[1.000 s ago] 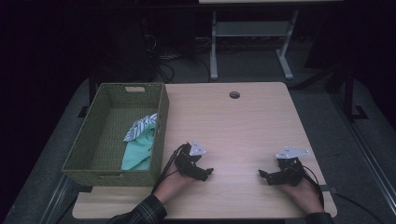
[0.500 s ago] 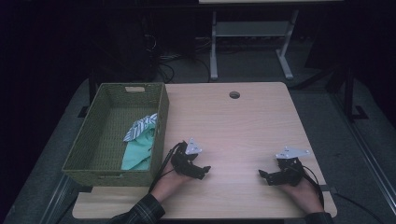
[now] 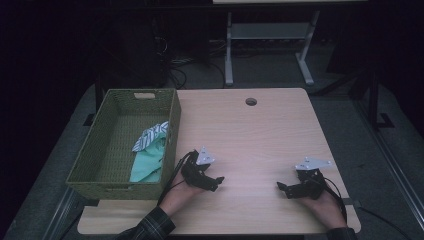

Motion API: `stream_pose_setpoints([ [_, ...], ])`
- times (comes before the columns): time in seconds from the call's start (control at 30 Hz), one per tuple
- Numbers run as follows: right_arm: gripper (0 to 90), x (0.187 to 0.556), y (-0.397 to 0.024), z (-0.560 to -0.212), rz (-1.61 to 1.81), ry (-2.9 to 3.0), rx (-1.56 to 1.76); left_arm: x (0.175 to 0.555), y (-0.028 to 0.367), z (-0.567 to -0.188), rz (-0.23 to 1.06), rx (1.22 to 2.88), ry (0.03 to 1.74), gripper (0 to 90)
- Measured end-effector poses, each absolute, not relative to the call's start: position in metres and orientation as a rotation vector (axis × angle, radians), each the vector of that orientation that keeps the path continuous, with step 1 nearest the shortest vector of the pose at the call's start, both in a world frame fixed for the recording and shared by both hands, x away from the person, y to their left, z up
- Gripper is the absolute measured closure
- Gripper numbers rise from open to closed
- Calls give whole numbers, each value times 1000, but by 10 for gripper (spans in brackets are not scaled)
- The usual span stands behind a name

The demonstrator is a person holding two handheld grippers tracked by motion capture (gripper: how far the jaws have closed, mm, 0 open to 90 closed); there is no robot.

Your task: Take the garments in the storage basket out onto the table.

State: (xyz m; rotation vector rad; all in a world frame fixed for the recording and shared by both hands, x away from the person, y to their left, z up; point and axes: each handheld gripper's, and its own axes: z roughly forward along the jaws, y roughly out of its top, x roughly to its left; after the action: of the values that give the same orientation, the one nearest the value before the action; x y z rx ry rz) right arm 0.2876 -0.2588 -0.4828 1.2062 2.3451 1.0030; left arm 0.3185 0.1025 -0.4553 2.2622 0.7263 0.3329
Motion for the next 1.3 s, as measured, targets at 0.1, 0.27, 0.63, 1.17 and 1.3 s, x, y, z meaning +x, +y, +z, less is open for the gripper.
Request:
stream_pose_setpoints([
  [0.1, 53, 288, -259, -483, 1002, 2346, 1205, 319, 103, -454, 320, 2256, 733, 130],
  [0.27, 53, 288, -259, -483, 1003, 2345, 1206, 319, 103, -451, 316, 2263, 722, 131],
  [0.63, 53, 287, -259, -483, 1002, 2346, 1211, 318, 103, -441, 338, 2259, 725, 131],
  [1.17, 53, 287, -259, -483, 1002, 2346, 1212, 319, 103, -433, 322, 2262, 722, 132],
  [1.3, 53, 287, -259, -483, 1002, 2346, 1212, 319, 103, -431, 304, 2268, 718, 132],
])
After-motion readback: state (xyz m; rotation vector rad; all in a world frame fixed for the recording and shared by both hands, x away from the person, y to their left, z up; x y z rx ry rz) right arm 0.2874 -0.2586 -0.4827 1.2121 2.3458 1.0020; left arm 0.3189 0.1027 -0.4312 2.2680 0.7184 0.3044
